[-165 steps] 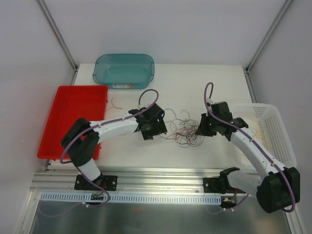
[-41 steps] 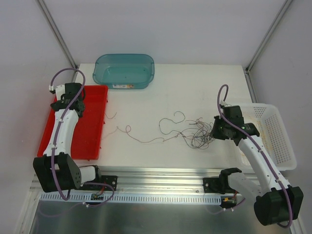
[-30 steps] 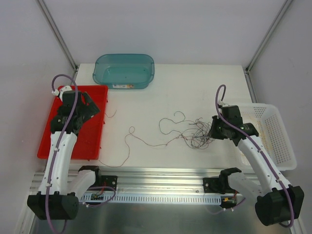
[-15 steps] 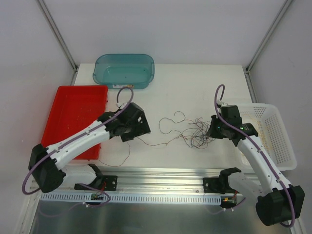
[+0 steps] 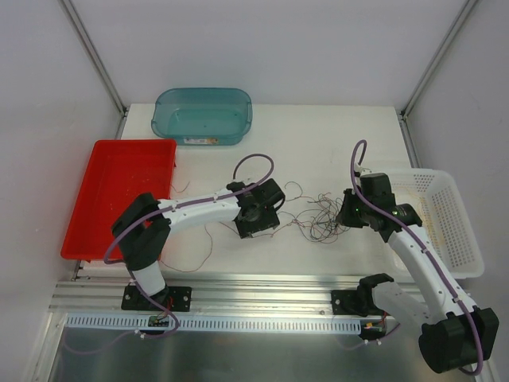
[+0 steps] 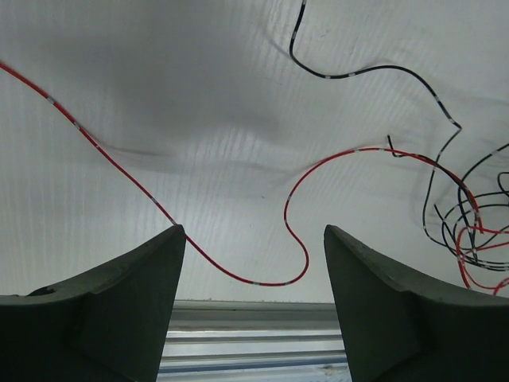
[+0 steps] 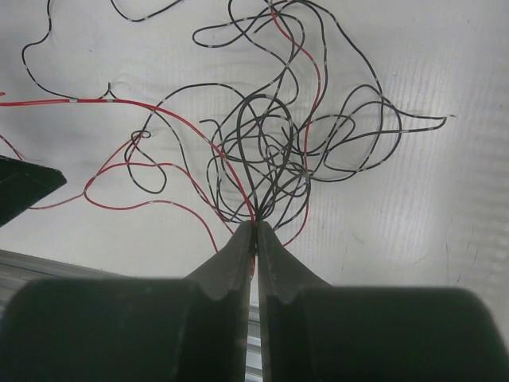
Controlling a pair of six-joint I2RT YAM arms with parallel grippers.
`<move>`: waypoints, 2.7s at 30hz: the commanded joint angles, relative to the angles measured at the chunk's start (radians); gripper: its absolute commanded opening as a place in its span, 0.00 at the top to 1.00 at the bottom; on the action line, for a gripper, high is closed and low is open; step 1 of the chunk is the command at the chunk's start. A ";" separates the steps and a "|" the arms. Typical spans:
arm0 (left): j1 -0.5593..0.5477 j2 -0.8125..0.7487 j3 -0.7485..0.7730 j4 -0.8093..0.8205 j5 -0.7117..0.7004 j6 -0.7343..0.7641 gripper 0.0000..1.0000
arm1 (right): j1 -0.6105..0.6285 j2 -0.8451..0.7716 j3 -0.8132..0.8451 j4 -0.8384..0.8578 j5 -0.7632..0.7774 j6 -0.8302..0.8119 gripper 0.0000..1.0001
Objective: Untangle the cables
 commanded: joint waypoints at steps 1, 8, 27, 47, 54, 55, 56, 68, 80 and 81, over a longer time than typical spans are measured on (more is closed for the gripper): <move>-0.023 0.028 0.035 0.002 0.037 -0.050 0.30 | 0.009 -0.020 -0.010 0.026 -0.013 0.009 0.92; -0.038 0.056 0.014 0.006 0.040 -0.059 0.55 | 0.010 -0.020 -0.011 0.032 -0.013 0.012 0.92; -0.054 -0.153 -0.136 0.006 0.012 -0.228 0.34 | 0.015 -0.028 -0.017 0.035 -0.013 0.012 0.92; -0.016 -0.023 -0.095 0.008 -0.077 -0.217 1.00 | 0.020 -0.043 -0.029 0.028 0.001 0.009 0.93; 0.240 -0.231 -0.080 -0.198 -0.202 0.097 1.00 | 0.020 -0.032 -0.028 0.005 0.055 -0.001 0.95; 0.270 -0.278 -0.051 -0.251 -0.239 0.175 1.00 | 0.020 -0.031 -0.029 0.003 0.060 0.001 0.96; 0.296 -0.301 -0.016 -0.289 -0.280 0.218 1.00 | 0.020 -0.029 -0.033 0.002 0.064 0.001 0.97; 0.708 -0.321 0.872 -0.458 -0.692 1.011 1.00 | 0.020 -0.015 -0.020 -0.001 0.061 0.005 0.99; 1.003 -0.358 0.620 -0.196 -0.643 1.145 1.00 | 0.020 -0.006 -0.023 0.003 0.035 -0.001 0.99; 1.018 -0.361 0.538 -0.192 -0.588 1.124 1.00 | 0.018 -0.002 -0.023 0.006 0.032 -0.001 0.99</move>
